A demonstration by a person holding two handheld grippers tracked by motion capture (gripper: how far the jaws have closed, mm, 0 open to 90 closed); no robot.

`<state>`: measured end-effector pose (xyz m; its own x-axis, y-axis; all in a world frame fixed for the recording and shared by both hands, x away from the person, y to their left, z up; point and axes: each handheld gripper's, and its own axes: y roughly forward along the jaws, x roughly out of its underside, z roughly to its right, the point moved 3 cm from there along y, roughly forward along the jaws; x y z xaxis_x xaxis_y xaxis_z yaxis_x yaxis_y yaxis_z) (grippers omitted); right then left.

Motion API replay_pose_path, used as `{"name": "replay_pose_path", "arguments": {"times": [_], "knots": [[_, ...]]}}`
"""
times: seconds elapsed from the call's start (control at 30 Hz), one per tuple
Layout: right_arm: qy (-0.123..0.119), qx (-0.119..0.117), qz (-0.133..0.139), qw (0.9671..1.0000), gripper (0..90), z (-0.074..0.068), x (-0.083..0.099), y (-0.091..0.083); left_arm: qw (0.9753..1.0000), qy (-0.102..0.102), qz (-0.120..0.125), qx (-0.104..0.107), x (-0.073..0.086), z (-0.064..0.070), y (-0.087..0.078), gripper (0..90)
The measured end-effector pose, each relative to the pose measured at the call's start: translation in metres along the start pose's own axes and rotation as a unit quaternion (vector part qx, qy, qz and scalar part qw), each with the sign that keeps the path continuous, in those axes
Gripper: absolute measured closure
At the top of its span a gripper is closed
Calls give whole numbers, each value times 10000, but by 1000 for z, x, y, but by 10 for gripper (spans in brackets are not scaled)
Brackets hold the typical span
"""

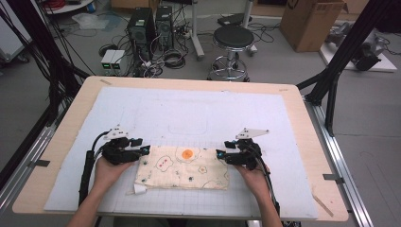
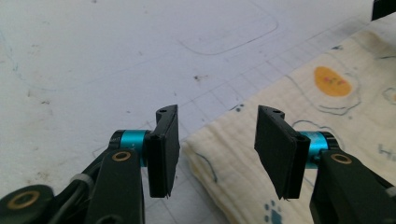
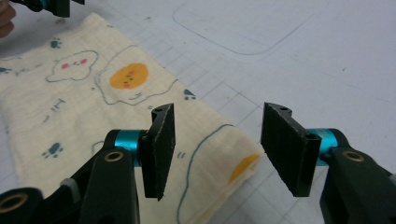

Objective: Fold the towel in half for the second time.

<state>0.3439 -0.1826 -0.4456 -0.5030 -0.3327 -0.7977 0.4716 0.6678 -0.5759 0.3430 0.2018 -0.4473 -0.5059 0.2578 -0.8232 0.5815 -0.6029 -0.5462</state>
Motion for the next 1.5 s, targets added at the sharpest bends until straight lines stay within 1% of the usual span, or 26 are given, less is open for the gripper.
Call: {"name": "replay_pose_path", "arguments": {"times": [0.17, 0.2, 0.33, 0.4, 0.43, 0.5, 0.53, 0.63, 0.67, 0.7, 0.73, 0.8, 0.83, 0.93, 0.97, 1.07, 1.13, 1.2, 1.23, 1.27, 1.3, 1.33, 1.37, 1.4, 1.43, 1.5], "knots": [[140, 48, -236, 9996, 467, 7, 4, 9, 9998, -107, -186, -43, 2, -6, 7, 524], [131, 53, -255, 9996, 474, 9, 5, 11, 9997, -104, -197, -52, 2, -7, 7, 529], [250, 2, -294, 9993, 518, 14, 6, 14, 9995, -176, -239, -74, 2, -11, 9, 545], [377, -3, -342, 9987, 536, 17, 7, 15, 9993, -233, -278, -47, 3, -12, 11, 552], [421, -63, -349, 9985, 550, 18, 8, 16, 9993, -200, -312, -44, 3, -12, 12, 553], [442, -79, -402, 9982, 565, 18, 9, 17, 9991, -171, -372, 60, 4, -9, 14, 599], [433, -79, -405, 9982, 590, 18, 8, 17, 9991, -189, -364, 100, 5, -8, 16, 613], [379, -103, -465, 9981, 667, 17, 9, 17, 9988, -121, -462, 129, 5, -6, 20, 708], [344, -154, -475, 9982, 699, 17, 9, 18, 9987, -100, -488, 125, 6, -6, 20, 733], [322, -150, -496, 9981, 719, 16, 9, 18, 9987, -144, -453, 178, 6, -6, 20, 764], [285, -178, -489, 9982, 764, 16, 9, 18, 9987, -143, -451, 190, 5, -6, 20, 786], [256, -244, -517, 9980, 813, 16, 9, 19, 9988, -105, -452, 172, 5, -5, 19, 804], [259, -307, -538, 9977, 824, 16, 9, 18, 9988, -114, -436, 167, 5, -5, 19, 808], [243, -342, -568, 9975, 843, 15, 9, 17, 9990, -164, -378, 152, 4, -6, 18, 822], [213, -332, -560, 9977, 846, 15, 7, 17, 9991, -195, -328, 167, 3, -6, 18, 826], [137, -308, -506, 9982, 849, 15, 2, 13, 9994, -173, -263, 117, 1, -8, 16, 832], [147, -288, -443, 9985, 851, 18, -3, 11, 9996, -201, -197, 76, -1, -10, 15, 837], [179, -289, -413, 9986, 851, 20, -5, 10, 9996, -201, -216, 44, -2, -11, 16, 839], [208, -275, -398, 9986, 851, 23, -9, 10, 9994, -134, -324, -16, -5, -13, 18, 839], [199, -274, -405, 9986, 851, 24, -11, 11, 9994, -157, -293, -31, -7, -13, 19, 839], [196, -233, -411, 9987, 851, 25, -13, 11, 9995, -106, -289, -40, -11, -14, 19, 839], [192, -194, -402, 9988, 851, 26, -16, 11, 9997, -95, -225, -80, -14, -14, 20, 839], [231, -178, -383, 9988, 851, 27, -18, 11, 9997, -153, -151, -87, -17, -15, 20, 840], [261, -168, -378, 9988, 851, 30, -20, 11, 9997, -177, -151, -72, -21, -17, 21, 840], [326, -144, -361, 9987, 851, 32, -22, 11, 9997, -186, -107, -111, -24, -19, 22, 840], [486, -228, -261, 9982, 851, 37, -27, 10, 9995, -271, 23, -136, -30, -22, 22, 841]]}}
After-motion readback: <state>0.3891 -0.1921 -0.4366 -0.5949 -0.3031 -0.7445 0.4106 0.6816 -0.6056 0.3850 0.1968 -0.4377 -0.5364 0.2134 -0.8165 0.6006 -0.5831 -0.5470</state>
